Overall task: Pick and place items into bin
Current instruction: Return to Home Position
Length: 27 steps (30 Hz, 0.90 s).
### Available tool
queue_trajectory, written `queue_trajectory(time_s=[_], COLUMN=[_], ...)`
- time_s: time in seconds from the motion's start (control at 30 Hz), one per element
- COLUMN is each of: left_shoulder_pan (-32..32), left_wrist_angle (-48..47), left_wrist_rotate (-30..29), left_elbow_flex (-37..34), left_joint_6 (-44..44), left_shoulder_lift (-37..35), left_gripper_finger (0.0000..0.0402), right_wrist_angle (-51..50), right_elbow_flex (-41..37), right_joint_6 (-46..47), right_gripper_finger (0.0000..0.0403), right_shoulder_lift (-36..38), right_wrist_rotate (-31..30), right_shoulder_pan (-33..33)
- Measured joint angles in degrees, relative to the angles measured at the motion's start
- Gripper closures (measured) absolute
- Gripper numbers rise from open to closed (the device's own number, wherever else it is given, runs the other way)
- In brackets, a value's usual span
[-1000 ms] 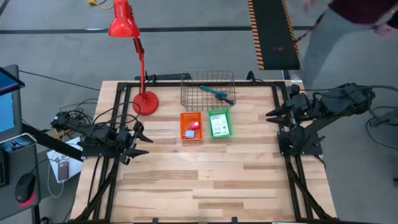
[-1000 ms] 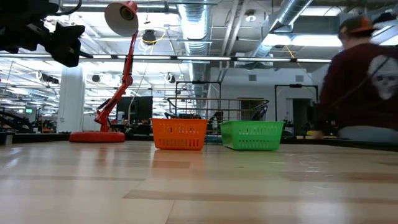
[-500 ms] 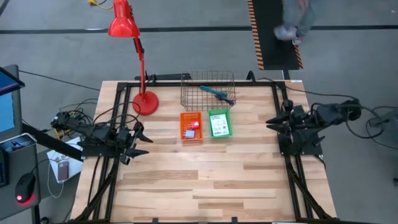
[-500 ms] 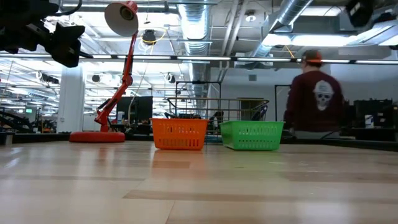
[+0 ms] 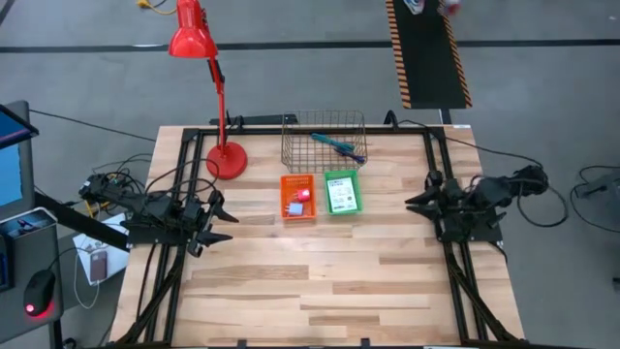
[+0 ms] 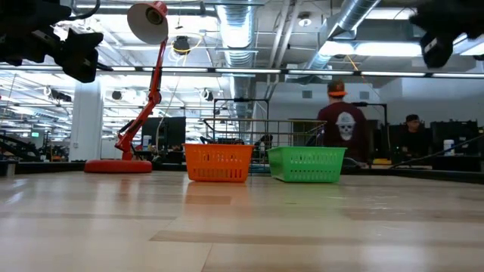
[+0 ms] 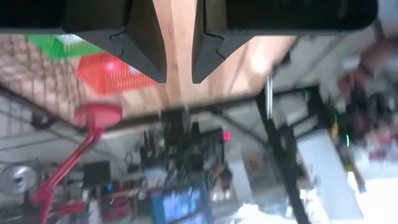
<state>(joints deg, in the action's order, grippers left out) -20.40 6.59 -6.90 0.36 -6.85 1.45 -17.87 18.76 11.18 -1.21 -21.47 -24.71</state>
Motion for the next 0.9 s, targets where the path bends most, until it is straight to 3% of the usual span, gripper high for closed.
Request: queue_trajectory(time_s=[0.63, 0.9], left_shoulder_pan=[0.00, 0.02], left_wrist_angle=[-0.70, -1.27], left_wrist_rotate=[-0.68, -1.14], left_elbow_flex=[0.00, 0.00], left_joint_6=[0.02, 0.04], left_shoulder_lift=[0.04, 0.04], left_gripper_finger=[0.0184, 0.0184], right_wrist_angle=[13.83, 18.82], right_elbow_flex=[-15.92, -17.53], right_joint_6=[-1.14, -4.53], right_gripper_finger=[0.0332, 0.0332], right_shoulder_lift=[1.06, 0.92], right_wrist_rotate=[1.93, 5.02], right_shoulder_pan=[0.11, 0.11])
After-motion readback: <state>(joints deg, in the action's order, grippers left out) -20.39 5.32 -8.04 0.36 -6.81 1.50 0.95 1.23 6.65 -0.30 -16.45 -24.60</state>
